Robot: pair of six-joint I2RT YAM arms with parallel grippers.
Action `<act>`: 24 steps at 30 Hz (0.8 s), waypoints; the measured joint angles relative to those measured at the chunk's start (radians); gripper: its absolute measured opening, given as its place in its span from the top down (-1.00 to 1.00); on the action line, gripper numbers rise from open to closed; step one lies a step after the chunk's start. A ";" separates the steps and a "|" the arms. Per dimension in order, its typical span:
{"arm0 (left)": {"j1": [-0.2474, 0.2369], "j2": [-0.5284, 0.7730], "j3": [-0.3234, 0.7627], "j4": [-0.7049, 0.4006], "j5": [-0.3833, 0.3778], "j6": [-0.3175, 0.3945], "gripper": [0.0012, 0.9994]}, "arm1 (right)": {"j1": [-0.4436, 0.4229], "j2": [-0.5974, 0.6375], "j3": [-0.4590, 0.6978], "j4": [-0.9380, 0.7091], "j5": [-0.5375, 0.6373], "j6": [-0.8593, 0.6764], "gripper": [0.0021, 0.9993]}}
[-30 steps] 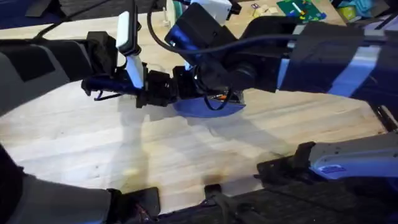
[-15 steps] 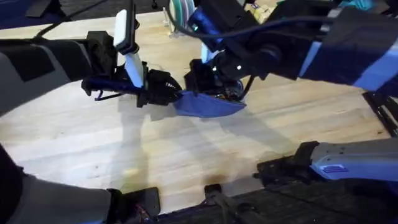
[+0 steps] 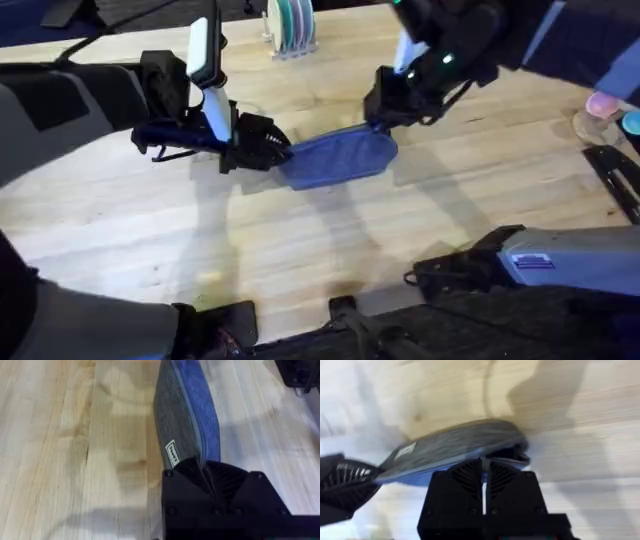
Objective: Unzip the bag, pick up the pens from the table one at a time and place them inside, then zip the bag closed.
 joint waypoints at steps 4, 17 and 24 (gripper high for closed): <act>-0.008 0.000 0.000 0.003 0.006 -0.003 0.92 | -0.085 0.000 0.000 -0.006 -0.033 -0.017 0.94; -0.023 0.001 0.000 0.008 0.025 -0.004 0.92 | -0.255 0.000 -0.031 -0.017 -0.100 -0.087 0.94; -0.029 0.001 0.000 0.009 0.025 -0.003 0.92 | -0.315 0.001 -0.181 0.119 -0.121 -0.090 0.94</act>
